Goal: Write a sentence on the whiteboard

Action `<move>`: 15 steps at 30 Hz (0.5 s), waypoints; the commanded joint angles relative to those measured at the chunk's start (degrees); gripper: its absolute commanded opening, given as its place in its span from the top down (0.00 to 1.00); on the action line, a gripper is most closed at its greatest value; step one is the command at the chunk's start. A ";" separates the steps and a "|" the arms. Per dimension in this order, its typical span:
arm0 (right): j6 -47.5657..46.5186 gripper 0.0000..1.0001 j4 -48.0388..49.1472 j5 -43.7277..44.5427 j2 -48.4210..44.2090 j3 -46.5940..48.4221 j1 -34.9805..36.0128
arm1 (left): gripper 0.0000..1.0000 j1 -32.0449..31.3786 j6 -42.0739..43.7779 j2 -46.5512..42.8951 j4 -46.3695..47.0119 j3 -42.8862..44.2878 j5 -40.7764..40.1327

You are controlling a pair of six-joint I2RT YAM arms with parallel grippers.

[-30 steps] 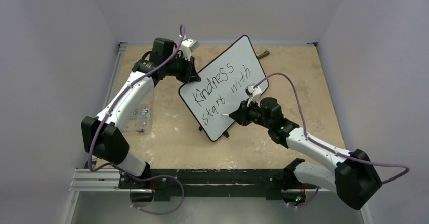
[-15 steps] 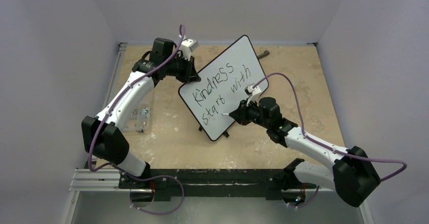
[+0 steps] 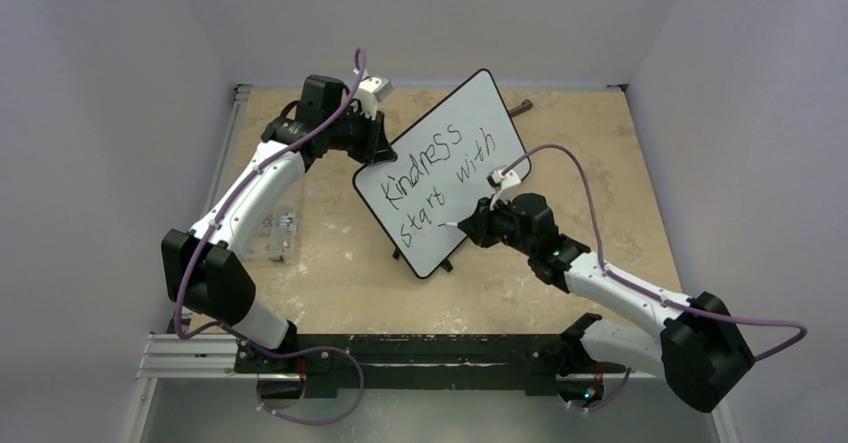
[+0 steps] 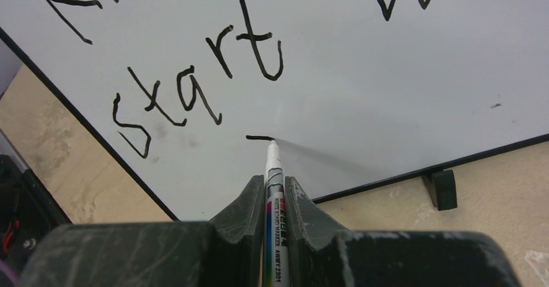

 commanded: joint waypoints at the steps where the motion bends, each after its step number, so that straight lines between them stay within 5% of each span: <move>1: -1.29 1.00 -2.40 4.75 -1.19 0.00 -0.20 | 1.00 -1.13 6.97 2.16 -7.88 -1.21 -7.72; 15: -2.06 1.00 -3.20 6.90 1.80 6.87 -0.20 | 1.00 -1.09 6.88 1.91 -7.98 -1.24 -7.55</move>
